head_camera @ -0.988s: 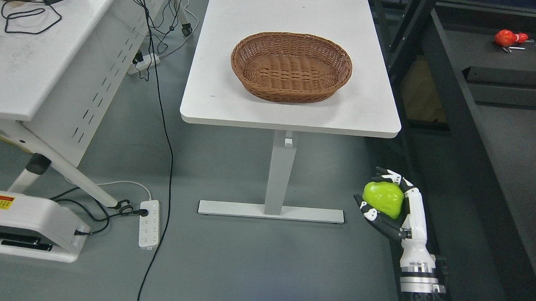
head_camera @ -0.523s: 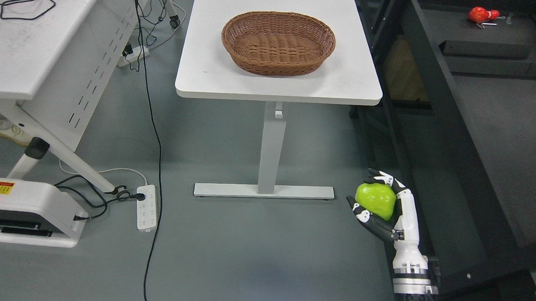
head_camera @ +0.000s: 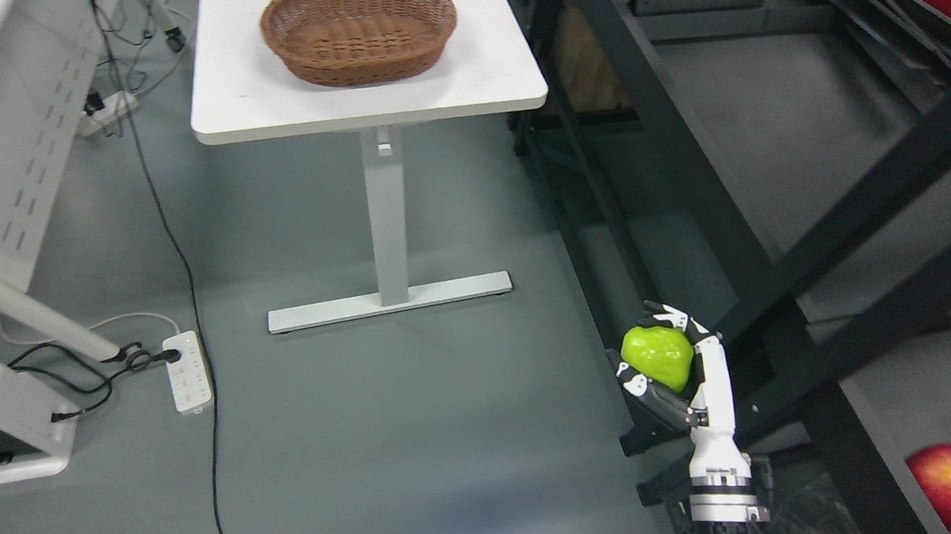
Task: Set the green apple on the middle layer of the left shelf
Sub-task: 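Carry the held apple toward the black shelf tray while turning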
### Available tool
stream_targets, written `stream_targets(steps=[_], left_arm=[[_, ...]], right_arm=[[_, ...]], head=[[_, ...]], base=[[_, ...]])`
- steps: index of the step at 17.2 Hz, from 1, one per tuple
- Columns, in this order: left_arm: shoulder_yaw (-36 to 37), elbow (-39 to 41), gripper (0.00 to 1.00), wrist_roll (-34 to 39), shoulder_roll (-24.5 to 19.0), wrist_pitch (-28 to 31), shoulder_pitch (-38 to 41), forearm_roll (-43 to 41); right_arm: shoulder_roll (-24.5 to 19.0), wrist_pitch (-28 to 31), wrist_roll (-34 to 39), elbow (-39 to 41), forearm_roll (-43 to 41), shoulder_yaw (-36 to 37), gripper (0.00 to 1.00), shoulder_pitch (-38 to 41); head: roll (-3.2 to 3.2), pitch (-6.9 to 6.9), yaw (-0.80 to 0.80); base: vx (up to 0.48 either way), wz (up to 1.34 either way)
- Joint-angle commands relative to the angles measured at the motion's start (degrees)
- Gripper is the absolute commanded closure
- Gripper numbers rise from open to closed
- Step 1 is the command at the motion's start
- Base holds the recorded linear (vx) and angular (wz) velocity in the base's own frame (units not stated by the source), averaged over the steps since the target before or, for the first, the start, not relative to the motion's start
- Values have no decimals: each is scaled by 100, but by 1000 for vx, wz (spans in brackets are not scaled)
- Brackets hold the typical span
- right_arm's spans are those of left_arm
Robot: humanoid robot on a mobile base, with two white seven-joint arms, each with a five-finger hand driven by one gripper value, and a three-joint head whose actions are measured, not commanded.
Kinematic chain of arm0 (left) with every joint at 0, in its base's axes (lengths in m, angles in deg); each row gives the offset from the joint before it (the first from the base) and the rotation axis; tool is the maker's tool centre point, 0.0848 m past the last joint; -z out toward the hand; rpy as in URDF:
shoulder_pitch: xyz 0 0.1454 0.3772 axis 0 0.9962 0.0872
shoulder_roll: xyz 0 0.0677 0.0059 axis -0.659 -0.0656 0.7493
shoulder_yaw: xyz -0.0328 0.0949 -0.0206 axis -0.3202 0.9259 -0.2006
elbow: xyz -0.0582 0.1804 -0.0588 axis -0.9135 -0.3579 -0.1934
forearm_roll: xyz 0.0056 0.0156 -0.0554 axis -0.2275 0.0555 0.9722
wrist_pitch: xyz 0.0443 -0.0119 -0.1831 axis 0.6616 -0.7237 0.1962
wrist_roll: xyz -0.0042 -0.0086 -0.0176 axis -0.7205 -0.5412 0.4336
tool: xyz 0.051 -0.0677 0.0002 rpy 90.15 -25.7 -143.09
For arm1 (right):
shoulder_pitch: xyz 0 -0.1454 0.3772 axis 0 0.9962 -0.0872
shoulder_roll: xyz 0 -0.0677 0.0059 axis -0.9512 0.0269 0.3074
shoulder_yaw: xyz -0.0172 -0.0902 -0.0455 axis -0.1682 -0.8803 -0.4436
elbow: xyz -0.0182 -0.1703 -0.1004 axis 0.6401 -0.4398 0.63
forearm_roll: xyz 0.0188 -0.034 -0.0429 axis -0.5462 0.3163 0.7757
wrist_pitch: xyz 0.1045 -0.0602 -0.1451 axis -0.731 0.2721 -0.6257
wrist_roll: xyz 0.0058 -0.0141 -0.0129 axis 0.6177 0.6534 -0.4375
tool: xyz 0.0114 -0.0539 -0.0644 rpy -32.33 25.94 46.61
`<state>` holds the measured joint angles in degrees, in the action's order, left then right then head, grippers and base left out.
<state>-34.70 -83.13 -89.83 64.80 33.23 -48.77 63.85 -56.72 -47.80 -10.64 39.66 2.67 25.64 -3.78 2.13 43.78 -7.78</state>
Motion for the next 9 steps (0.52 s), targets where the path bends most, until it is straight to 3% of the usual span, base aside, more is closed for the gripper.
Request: stream_targets(steps=[1,9], left_arm=[[0,0,0,3,-100,-2,52,0],[0,0,0,-5,-100,-2,52,0]], right_arm=[[125,-2,11,-6,1,60,100,-5],[107,33,19,3,1,43,100,-57]], head=[[0,0,0],[0,0,0]], base=[[-166,-776],[-113,-975]])
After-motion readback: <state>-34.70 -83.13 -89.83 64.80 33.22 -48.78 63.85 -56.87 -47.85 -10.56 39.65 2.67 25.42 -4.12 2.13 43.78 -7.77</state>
